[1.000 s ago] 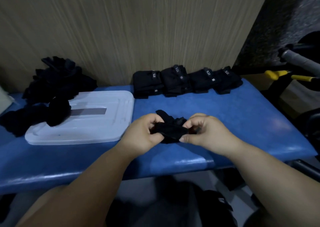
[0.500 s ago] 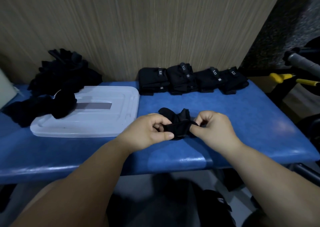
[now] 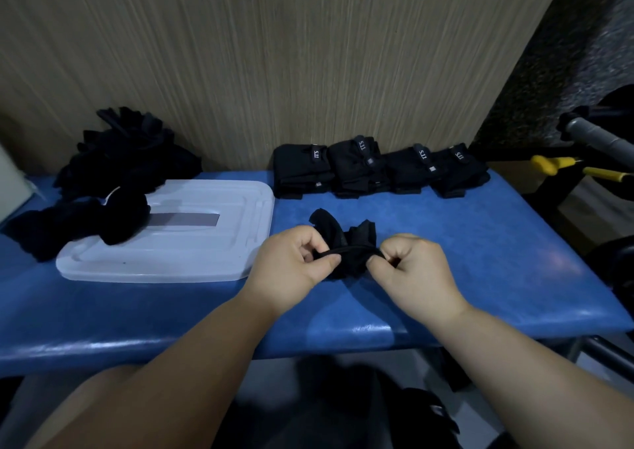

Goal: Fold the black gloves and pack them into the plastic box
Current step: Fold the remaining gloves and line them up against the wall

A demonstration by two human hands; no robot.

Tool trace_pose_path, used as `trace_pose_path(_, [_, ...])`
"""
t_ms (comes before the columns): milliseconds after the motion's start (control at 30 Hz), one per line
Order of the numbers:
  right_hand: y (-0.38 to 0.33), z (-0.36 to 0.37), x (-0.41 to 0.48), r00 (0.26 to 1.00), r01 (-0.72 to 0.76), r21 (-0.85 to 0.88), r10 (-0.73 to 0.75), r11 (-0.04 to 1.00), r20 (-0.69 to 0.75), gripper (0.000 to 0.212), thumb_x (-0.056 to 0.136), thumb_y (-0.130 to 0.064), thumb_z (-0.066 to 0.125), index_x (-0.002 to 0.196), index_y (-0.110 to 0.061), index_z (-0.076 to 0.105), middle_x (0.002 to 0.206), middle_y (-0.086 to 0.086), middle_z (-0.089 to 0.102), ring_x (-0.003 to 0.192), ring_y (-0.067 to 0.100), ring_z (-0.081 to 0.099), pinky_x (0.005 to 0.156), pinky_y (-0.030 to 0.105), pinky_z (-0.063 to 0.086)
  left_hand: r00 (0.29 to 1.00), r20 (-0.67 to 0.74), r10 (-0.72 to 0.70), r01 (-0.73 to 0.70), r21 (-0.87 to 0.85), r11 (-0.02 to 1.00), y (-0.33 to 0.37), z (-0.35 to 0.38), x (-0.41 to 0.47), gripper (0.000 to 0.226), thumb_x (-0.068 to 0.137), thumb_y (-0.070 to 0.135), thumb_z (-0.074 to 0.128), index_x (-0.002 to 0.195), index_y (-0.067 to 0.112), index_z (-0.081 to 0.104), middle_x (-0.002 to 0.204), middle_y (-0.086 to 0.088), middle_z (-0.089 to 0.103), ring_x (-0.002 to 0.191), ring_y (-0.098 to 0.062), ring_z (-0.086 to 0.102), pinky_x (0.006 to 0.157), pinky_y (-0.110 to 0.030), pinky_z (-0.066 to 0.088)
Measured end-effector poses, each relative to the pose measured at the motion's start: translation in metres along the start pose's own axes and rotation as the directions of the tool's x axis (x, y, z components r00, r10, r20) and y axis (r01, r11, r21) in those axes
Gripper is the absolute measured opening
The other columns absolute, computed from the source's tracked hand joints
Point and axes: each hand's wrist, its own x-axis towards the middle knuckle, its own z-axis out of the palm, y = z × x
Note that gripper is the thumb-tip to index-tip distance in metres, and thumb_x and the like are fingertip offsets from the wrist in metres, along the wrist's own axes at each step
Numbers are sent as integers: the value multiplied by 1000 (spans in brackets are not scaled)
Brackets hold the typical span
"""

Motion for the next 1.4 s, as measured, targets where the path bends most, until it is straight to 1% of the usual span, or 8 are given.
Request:
trace_pose_path(167, [-1, 4, 1, 989, 147, -24, -147, 989, -31, 42, 74, -12, 65, 49, -23, 34, 59, -6, 46, 58, 11, 48, 54, 21, 38, 995, -99, 16, -9, 68, 998, 4, 7, -2, 24, 88, 24, 64, 72, 14, 50, 52, 10, 45, 48, -6, 40, 48, -19, 36])
trace_pose_path(300, [-1, 5, 2, 998, 42, -57, -45, 997, -42, 46, 76, -10, 66, 52, -24, 29, 47, -9, 35, 50, 10, 39, 48, 18, 28, 992, -119, 47, -30, 145, 989, 7, 10, -6, 27, 94, 28, 51, 72, 18, 38, 56, 4, 41, 53, -14, 41, 53, -37, 42])
trace_pose_path(500, [-6, 3, 1, 980, -51, 190, 12, 980, 199, 21, 84, -18, 68, 83, -28, 49, 64, -10, 56, 59, 6, 49, 63, 27, 44, 990, -141, 6, 19, 170, 985, 5, 9, -4, 33, 96, 29, 48, 68, 17, 35, 56, 6, 39, 49, -8, 33, 46, -20, 32])
trace_pose_path(667, [-10, 6, -2, 948, -215, 389, 95, 896, 304, 40, 74, -2, 78, 94, -23, 51, 82, -1, 51, 69, 15, 54, 70, 28, 48, 994, -104, -43, 45, 16, 999, 5, 6, 0, 27, 95, 29, 52, 76, 11, 45, 60, 1, 48, 54, -9, 48, 52, -22, 42])
trace_pose_path(933, [-11, 0, 4, 937, -279, 391, 160, 877, 309, 34, 77, -1, 74, 99, -13, 51, 89, -2, 60, 72, 8, 57, 71, 18, 48, 985, 120, -123, 153, -292, 944, 5, 1, 3, 13, 90, 20, 63, 90, 15, 51, 80, -14, 69, 71, -13, 64, 67, -24, 51])
trace_pose_path(1100, [-6, -3, 6, 889, -416, 586, 177, 695, 422, 37, 82, 8, 66, 105, -13, 47, 75, 2, 62, 75, 21, 56, 76, 31, 48, 981, 132, -145, 182, -344, 921, 4, -1, 3, 20, 86, 11, 69, 82, 14, 50, 74, -9, 64, 67, -15, 63, 65, -24, 49])
trace_pose_path(1267, [-3, 1, 6, 931, -324, 502, 176, 802, 319, 41, 73, -5, 77, 98, -26, 51, 71, -6, 59, 70, 24, 55, 72, 42, 46, 986, 33, -162, 165, -229, 959, 9, 3, 0, 29, 87, 15, 67, 72, 12, 42, 66, -5, 66, 60, -13, 67, 62, -25, 54])
trace_pose_path(1400, [-5, 3, 7, 961, -270, 442, 213, 855, 175, 29, 72, -15, 74, 85, -31, 54, 72, 4, 58, 75, 41, 60, 75, 48, 50, 990, -55, -131, 128, -66, 990, 13, 3, -6, 36, 88, 23, 65, 66, 14, 37, 62, -7, 67, 62, -13, 69, 55, -24, 52])
